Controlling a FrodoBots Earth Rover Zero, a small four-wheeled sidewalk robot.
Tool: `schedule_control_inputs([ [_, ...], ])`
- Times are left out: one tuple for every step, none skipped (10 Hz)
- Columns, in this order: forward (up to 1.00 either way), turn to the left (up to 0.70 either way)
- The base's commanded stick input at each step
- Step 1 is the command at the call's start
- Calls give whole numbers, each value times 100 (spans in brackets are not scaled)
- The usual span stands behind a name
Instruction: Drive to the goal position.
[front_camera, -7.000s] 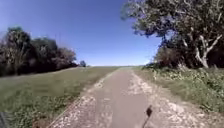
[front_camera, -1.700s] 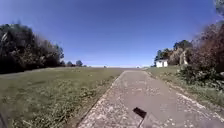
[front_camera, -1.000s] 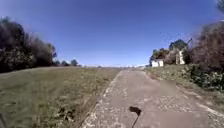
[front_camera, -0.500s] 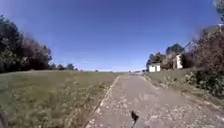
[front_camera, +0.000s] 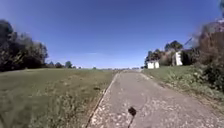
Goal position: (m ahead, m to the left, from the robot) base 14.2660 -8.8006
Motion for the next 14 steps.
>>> schedule_control_inputs([
  [100,0],
  [100,0],
  [100,0],
  [100,0],
  [100,0],
  [100,-8],
  [100,-26],
  [100,-27],
  [100,-27],
  [100,-27],
  [100,-27],
  [100,0],
  [100,0],
  [100,0],
])
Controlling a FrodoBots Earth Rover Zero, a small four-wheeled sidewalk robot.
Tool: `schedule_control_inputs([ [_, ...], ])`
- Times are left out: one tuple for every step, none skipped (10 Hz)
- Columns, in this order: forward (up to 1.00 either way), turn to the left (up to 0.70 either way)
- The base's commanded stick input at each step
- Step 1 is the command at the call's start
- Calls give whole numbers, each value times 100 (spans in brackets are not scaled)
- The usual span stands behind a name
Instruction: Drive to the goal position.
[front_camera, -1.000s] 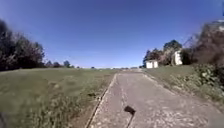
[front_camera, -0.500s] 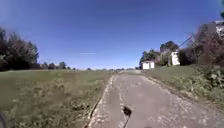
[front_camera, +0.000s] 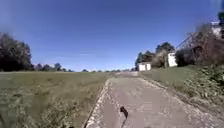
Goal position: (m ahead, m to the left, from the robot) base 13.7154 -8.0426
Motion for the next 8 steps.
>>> schedule_control_inputs([
  [100,0],
  [100,0],
  [100,-27],
  [100,-27],
  [100,-27],
  [100,-27],
  [100,0],
  [100,0],
])
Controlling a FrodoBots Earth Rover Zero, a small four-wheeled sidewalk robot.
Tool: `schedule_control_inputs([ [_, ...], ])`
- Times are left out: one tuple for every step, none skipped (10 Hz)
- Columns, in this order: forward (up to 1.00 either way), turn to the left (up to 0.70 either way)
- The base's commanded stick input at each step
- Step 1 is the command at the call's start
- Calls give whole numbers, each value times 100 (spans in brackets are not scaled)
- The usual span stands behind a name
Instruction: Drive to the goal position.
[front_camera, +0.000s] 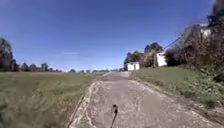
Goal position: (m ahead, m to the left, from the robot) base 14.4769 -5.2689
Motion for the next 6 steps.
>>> schedule_control_inputs([
  [100,0],
  [100,0],
  [100,0],
  [100,0],
  [100,0],
  [100,0],
])
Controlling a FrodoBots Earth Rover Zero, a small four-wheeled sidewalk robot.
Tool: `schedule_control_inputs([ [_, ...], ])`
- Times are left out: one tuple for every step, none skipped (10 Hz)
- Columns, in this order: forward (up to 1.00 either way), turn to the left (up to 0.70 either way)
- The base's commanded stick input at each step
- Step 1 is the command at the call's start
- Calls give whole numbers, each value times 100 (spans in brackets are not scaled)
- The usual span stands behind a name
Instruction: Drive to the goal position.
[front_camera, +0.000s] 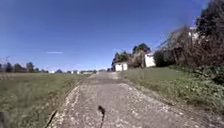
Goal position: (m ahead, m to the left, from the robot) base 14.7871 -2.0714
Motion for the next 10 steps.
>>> schedule_control_inputs([
  [100,0],
  [100,0],
  [100,0],
  [100,0],
  [100,0],
  [100,1],
  [100,9],
  [100,18],
  [100,27],
  [100,0],
])
